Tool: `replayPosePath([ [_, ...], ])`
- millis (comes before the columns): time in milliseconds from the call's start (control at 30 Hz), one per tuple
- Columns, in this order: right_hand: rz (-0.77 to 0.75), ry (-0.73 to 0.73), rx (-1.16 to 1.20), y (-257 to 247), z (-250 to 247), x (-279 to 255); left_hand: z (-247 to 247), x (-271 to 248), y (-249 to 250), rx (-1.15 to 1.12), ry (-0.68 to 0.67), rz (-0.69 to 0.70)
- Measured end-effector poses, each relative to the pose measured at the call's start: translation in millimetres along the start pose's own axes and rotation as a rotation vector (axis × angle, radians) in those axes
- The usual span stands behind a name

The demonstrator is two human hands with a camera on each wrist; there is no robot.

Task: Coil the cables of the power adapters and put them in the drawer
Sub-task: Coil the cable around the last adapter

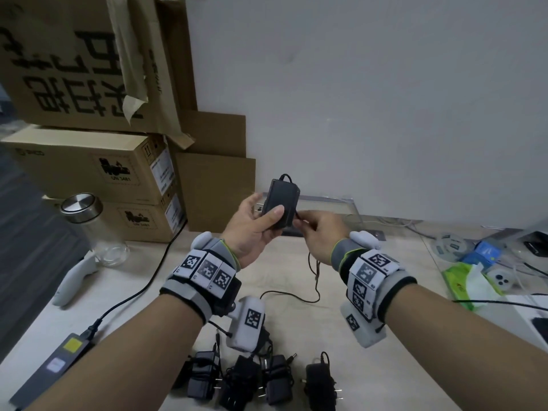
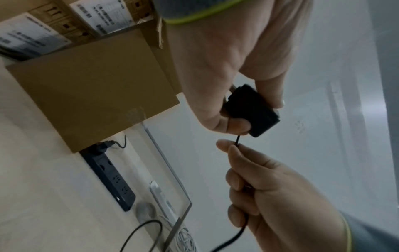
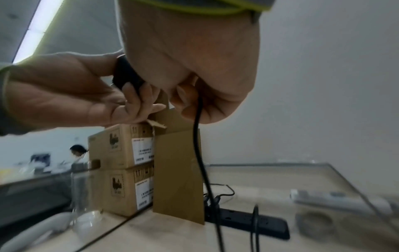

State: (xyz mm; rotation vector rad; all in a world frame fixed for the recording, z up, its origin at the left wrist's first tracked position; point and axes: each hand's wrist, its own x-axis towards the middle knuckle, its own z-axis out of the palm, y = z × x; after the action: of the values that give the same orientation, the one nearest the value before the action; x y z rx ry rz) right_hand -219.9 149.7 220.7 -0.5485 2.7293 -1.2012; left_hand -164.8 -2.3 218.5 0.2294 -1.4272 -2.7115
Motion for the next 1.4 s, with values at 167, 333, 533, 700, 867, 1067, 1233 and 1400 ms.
replayPosePath([
  [167,-0.047,-0.182,-0.256,-3,-4,-3,1,0,-6,-0.008,0.060,-0.028],
  [333,-0.059,-0.240,-0.277,2,-5,-4,9,5,-6,-0.033,0.066,-0.018],
  [533,-0.068,-0.302,-0.371,-3,-15,-9,18,4,-9,0.089,0.015,-0.015],
  [700,-0.079,-0.362,-0.480,-6,-26,-7,17,9,-10,0.474,0.077,0.136],
  [867,-0.137,-0.306,-0.596,-19,-39,-2,7,20,-15,1.144,0.023,0.260],
  [1067,-0.287,-0.228,-0.400,-29,-71,10,21,20,-10,1.527,-0.182,0.091],
  [1233,-0.234,-0.067,-0.068,-9,-84,31,17,7,-22,1.449,-0.312,0.014],
  [1400,-0.115,-0.070,0.060,22,-73,36,21,2,-29,1.167,-0.328,0.102],
])
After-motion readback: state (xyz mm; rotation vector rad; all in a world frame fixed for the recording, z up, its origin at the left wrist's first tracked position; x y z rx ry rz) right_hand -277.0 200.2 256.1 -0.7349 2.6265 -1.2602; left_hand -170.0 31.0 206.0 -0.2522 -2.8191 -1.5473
